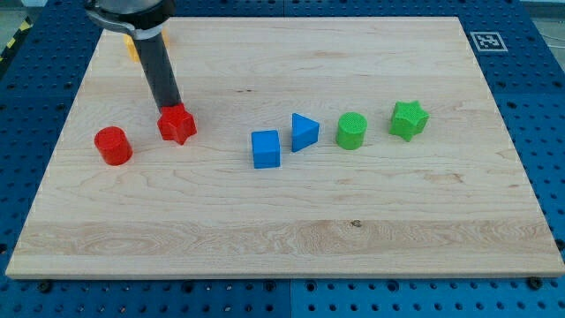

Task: Move the red star to the right of the red circle

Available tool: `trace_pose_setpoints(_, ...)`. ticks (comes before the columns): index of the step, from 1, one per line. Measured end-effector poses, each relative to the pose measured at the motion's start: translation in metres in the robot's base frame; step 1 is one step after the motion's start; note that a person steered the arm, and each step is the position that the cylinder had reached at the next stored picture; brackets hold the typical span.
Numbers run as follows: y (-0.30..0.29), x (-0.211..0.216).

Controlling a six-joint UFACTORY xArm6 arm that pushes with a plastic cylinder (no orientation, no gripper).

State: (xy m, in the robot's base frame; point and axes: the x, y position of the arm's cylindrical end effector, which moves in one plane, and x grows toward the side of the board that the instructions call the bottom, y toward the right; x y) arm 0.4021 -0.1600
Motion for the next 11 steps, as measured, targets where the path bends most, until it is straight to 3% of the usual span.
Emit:
trace_pose_setpoints(4,0.0,0.032)
trace_pose_setpoints(8,0.047,0.01)
trace_pose_setpoints(11,0.066,0.068)
